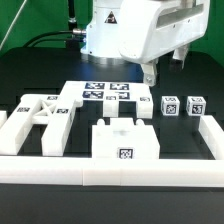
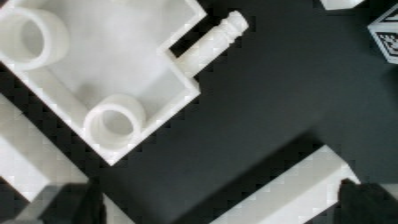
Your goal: Assemble chair
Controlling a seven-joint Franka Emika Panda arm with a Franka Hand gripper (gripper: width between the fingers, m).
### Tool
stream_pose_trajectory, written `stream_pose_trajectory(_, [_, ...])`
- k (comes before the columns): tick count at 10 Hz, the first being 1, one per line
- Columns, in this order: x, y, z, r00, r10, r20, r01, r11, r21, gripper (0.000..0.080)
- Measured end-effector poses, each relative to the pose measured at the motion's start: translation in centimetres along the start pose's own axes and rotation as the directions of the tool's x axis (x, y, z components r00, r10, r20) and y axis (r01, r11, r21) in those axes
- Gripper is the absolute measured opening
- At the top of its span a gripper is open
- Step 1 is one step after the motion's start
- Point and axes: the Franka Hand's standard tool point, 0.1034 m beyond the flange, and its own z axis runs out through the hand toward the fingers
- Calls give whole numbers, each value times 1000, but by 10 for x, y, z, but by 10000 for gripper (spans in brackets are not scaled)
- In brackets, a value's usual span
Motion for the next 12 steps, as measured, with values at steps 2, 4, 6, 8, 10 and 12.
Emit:
stream_pose_trajectory(2, [0,0,0,1000,0,0,0,1000,0,649])
stream_pose_trajectory(4, [0,0,0,1000,0,0,0,1000,0,649])
stream_pose_trajectory(6, [-8,12,18,998,-60,-7,60,998,-6,649])
stream_pose_trajectory(8, [-13,28,37,997,-83,-7,83,997,-3,649])
stream_pose_trajectory(10, [-19,42,50,994,-107,-7,107,994,-2,649])
stream_pose_trajectory(12, [-18,42,50,997,-83,-7,83,997,-1,649])
